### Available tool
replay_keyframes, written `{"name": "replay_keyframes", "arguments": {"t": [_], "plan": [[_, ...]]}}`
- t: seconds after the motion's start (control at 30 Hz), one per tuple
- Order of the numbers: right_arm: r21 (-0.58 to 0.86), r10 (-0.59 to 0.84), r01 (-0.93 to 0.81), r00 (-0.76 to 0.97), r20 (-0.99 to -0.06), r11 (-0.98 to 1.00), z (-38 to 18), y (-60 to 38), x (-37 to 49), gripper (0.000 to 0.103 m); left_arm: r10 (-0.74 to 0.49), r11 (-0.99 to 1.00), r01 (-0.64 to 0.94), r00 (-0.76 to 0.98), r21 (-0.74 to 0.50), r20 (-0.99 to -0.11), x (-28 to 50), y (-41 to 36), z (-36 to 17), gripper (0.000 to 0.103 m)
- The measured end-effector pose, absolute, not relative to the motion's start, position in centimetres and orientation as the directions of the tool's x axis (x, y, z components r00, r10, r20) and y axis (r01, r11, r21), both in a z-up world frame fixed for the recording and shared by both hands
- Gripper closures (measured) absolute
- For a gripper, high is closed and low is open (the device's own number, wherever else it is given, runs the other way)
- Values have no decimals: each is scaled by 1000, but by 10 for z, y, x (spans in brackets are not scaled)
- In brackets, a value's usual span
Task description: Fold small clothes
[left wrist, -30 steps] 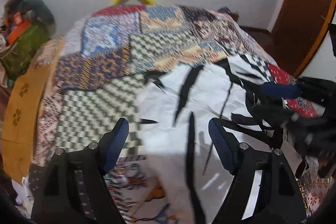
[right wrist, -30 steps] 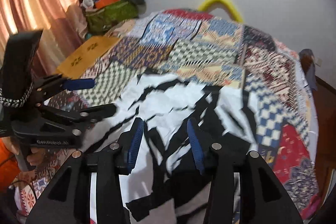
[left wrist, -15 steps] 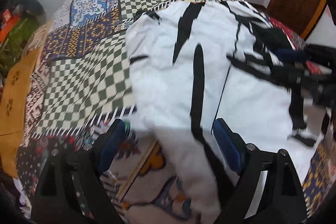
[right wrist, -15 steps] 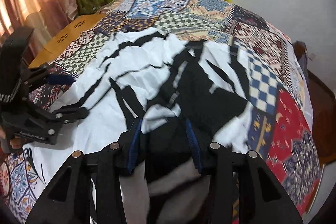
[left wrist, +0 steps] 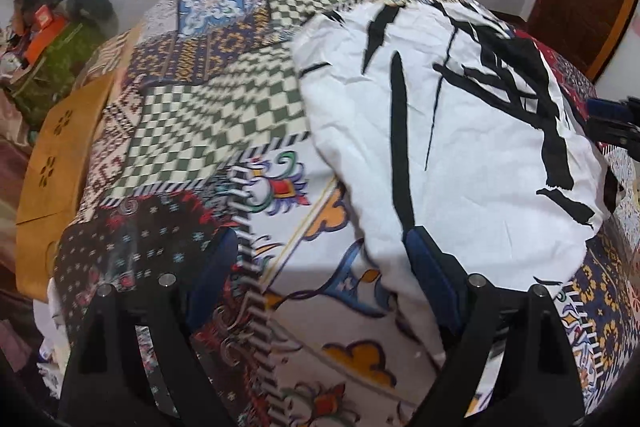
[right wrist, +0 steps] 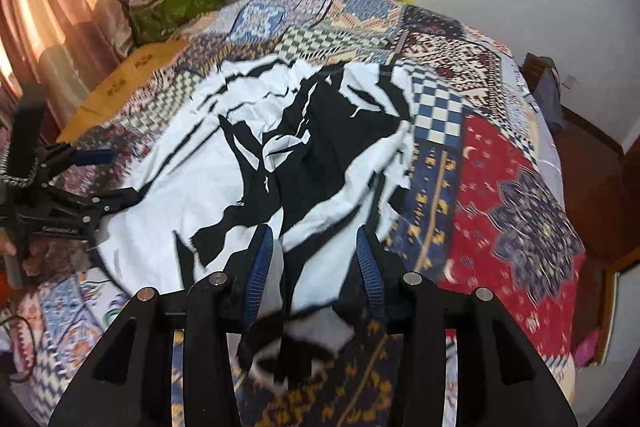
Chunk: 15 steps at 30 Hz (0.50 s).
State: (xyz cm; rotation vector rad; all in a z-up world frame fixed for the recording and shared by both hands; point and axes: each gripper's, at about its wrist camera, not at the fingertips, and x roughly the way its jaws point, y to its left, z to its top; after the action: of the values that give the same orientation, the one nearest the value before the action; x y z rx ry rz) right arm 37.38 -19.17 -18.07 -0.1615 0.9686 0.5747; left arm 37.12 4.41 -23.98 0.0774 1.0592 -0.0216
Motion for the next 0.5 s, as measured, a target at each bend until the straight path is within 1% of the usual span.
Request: {"name": "replay_keyframes", "arguments": {"t": [0.07, 0.13, 0.17, 0.2, 0.37, 0.43, 0.5], "plan": [[149, 407, -510, 443, -799, 847, -174, -201, 370, 55, 22, 999, 28, 504, 41, -864, 369, 50, -232, 16], [192, 430, -474, 466, -774, 859, -169, -212, 370, 37, 1, 1000, -4, 508, -1, -861, 371, 57, -226, 16], [222, 443, -451, 476, -759, 865, -167, -217, 372, 35, -16, 1000, -14, 505, -27, -863, 375, 60, -225, 16], [242, 450, -435, 478, -754, 867, -168, -219, 374, 33, -37, 998, -25, 499, -57, -866, 380, 64, -225, 16], [372, 497, -346, 418, -760, 861, -190, -224, 403, 33, -141, 977, -80, 452, -197, -881, 410, 78, -239, 17], [401, 510, -327, 400, -761, 856, -198, -223, 413, 33, -194, 964, -82, 428, -252, -883, 424, 81, -247, 19], [435, 530, -311, 383, -757, 845, -206, -219, 424, 33, -221, 957, -81, 416, -278, -882, 432, 80, -253, 22]]}}
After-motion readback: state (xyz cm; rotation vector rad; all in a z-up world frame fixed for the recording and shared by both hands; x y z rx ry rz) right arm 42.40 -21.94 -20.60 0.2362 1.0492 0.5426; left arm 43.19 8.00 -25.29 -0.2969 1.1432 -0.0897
